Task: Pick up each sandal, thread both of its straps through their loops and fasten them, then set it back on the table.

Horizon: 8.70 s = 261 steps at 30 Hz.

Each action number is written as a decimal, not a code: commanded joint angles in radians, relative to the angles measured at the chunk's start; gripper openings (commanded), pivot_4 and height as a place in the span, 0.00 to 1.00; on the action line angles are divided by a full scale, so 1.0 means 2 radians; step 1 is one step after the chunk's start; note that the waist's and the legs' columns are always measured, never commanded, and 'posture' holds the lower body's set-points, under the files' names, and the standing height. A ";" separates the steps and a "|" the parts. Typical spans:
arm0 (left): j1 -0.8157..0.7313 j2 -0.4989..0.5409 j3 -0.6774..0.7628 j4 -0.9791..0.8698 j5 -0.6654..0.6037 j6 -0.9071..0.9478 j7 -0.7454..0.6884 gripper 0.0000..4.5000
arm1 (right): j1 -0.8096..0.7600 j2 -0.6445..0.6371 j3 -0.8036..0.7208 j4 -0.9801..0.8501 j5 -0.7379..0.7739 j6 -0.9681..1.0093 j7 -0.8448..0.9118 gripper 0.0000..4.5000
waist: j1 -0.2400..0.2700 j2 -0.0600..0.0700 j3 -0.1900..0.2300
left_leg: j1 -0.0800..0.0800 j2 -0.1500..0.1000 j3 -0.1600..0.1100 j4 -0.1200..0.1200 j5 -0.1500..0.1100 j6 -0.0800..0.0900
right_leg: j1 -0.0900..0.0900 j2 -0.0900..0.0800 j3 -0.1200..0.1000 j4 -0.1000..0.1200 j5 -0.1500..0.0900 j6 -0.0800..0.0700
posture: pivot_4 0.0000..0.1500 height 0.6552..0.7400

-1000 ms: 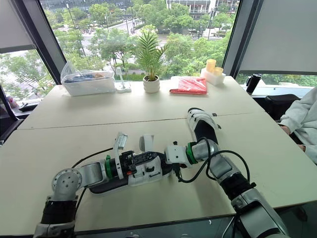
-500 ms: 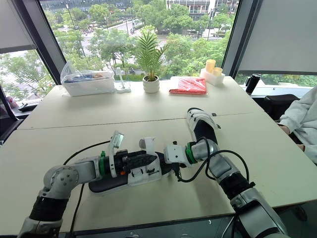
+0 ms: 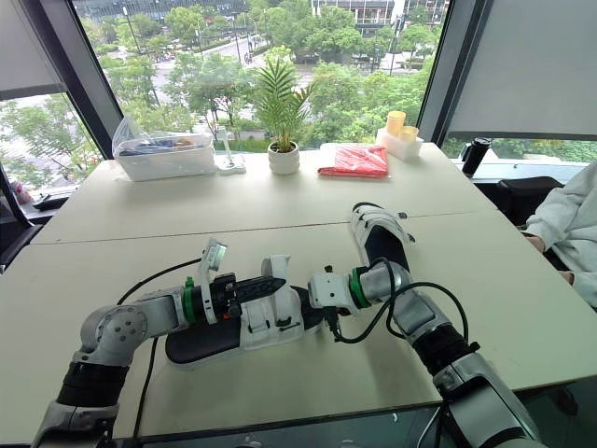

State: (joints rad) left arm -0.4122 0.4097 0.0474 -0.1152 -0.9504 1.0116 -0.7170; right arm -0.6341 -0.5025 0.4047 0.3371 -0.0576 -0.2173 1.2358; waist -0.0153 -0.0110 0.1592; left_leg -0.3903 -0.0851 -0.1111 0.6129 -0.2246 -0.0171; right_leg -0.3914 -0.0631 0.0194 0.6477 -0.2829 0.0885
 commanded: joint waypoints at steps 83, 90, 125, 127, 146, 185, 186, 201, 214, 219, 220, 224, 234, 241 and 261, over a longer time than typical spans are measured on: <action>0.062 -0.002 -0.010 -0.089 -0.001 -0.027 0.079 0.00 | 0.008 0.005 0.021 0.012 -0.020 0.006 0.005 0.00 | 0.000 0.000 0.000 | 0.000 0.000 0.000 0.000 0.000 0.000 | 0.000 0.000 0.000 -0.001 -0.001 -0.001 | 1.00 1.00; 0.068 0.024 -0.053 -0.084 0.070 -0.092 0.017 0.00 | 0.008 0.004 0.020 0.011 -0.020 0.007 0.005 0.00 | 0.001 0.000 0.000 | 0.000 0.000 0.000 -0.001 0.000 0.000 | 0.000 0.000 0.000 -0.001 -0.001 -0.002 | 1.00 1.00; 0.035 0.063 -0.155 -0.048 0.329 -0.407 -0.165 0.00 | 0.011 0.004 0.021 0.007 -0.022 0.007 0.003 0.00 | 0.001 0.000 0.001 | -0.001 0.001 0.000 -0.001 0.000 0.000 | -0.001 0.000 0.000 -0.002 -0.001 -0.002 | 1.00 1.00; 0.039 0.066 -0.165 -0.053 0.338 -0.417 -0.174 0.00 | 0.011 0.005 0.021 0.008 -0.022 0.007 0.002 0.00 | 0.001 0.000 0.001 | -0.001 0.001 0.000 -0.001 0.000 0.000 | -0.001 0.000 0.000 -0.002 -0.001 -0.002 | 1.00 1.00; 0.112 0.169 -0.073 -0.166 0.167 -0.205 -0.221 1.00 | 0.012 0.013 0.024 0.010 -0.021 0.006 0.004 0.00 | -0.003 0.001 0.001 | -0.001 0.001 0.000 -0.003 0.000 0.000 | -0.002 0.001 0.000 -0.001 -0.001 -0.002 | 1.00 1.00; 0.161 0.080 -0.109 -0.075 0.223 -0.271 -0.167 1.00 | 0.067 0.015 0.016 -0.118 -0.006 0.126 -0.014 0.00 | 0.006 0.001 0.002 | -0.001 0.002 0.000 -0.002 0.000 0.000 | -0.002 0.000 0.000 -0.002 -0.003 -0.005 | 1.00 1.00; 0.162 0.083 -0.109 -0.077 0.219 -0.266 -0.172 1.00 | 0.067 0.014 0.016 -0.118 -0.007 0.126 -0.014 0.00 | 0.005 0.001 0.002 | -0.001 0.002 0.000 -0.002 0.000 0.000 | -0.002 0.000 0.000 -0.002 -0.003 -0.005 | 1.00 1.00; 0.148 0.085 -0.119 -0.071 0.213 -0.253 -0.196 1.00 | 0.058 0.013 0.016 -0.102 -0.009 0.115 -0.014 0.00 | 0.002 0.001 0.002 | -0.003 0.002 0.000 -0.003 0.000 0.000 | -0.003 0.000 -0.001 -0.002 -0.003 -0.005 | 1.00 1.00; 0.131 0.074 -0.143 -0.040 0.245 -0.269 -0.200 0.24 | 0.055 0.012 0.016 -0.098 -0.009 0.112 -0.014 0.00 | 0.001 0.001 0.002 | -0.002 0.002 0.000 -0.003 0.000 0.000 | -0.003 0.000 -0.001 -0.002 -0.003 -0.005 | 1.00 1.00; 0.144 0.109 -0.155 -0.079 0.222 -0.238 -0.249 0.00 | 0.057 0.011 0.017 -0.100 -0.009 0.113 -0.015 0.00 | 0.001 0.001 0.002 | -0.002 0.002 0.000 -0.003 0.000 0.000 | -0.003 0.000 -0.001 -0.002 -0.003 -0.005 | 1.00 1.00; 0.146 0.119 -0.156 -0.091 0.210 -0.226 -0.261 0.00 | 0.057 0.011 0.017 -0.100 -0.009 0.113 -0.015 0.00 | 0.000 0.001 0.002 | -0.002 0.002 0.000 -0.003 0.000 0.000 | -0.003 0.000 -0.001 -0.002 -0.003 -0.005 | 1.00 1.00; 0.140 0.144 -0.150 -0.131 0.181 -0.203 -0.284 0.00 | 0.058 0.010 0.017 -0.102 -0.008 0.114 -0.015 0.00 | 0.001 0.001 0.002 | -0.002 0.002 0.000 -0.003 0.000 0.000 | -0.003 0.000 -0.001 -0.002 -0.003 -0.005 | 1.00 1.00; 0.093 0.163 -0.109 -0.153 0.122 -0.182 -0.300 0.00 | 0.057 0.009 0.020 -0.097 -0.011 0.106 -0.013 0.00 | 0.001 0.001 0.002 | -0.003 0.002 0.000 -0.004 0.000 0.000 | -0.003 0.000 -0.001 -0.002 -0.003 -0.005 | 1.00 1.00; -0.012 0.100 -0.063 -0.082 0.096 -0.163 -0.241 0.00 | 0.059 0.006 0.022 -0.097 -0.011 0.102 -0.012 0.00 | 0.001 0.001 0.003 | -0.003 0.002 0.000 -0.003 0.000 0.000 | -0.003 0.001 -0.001 -0.001 -0.002 -0.004 | 1.00 1.00; -0.053 -0.002 -0.073 0.090 0.230 -0.316 -0.185 0.00 | 0.062 -0.002 0.023 -0.106 -0.011 0.106 -0.012 0.00 | 0.003 0.000 0.004 | -0.003 0.002 0.000 -0.001 0.000 0.000 | -0.002 0.001 -0.002 0.000 -0.001 -0.003 | 1.00 1.00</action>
State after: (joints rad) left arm -0.4771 0.4088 -0.1356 0.0727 -0.5020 0.4306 -1.1138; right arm -0.5400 -0.4946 0.4041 0.1208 -0.0575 -0.0220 1.1907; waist -0.0098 -0.0119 0.1680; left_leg -0.3955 -0.0821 -0.1111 0.6117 -0.2249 -0.0176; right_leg -0.3960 -0.0620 0.0162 0.6469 -0.2858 0.0833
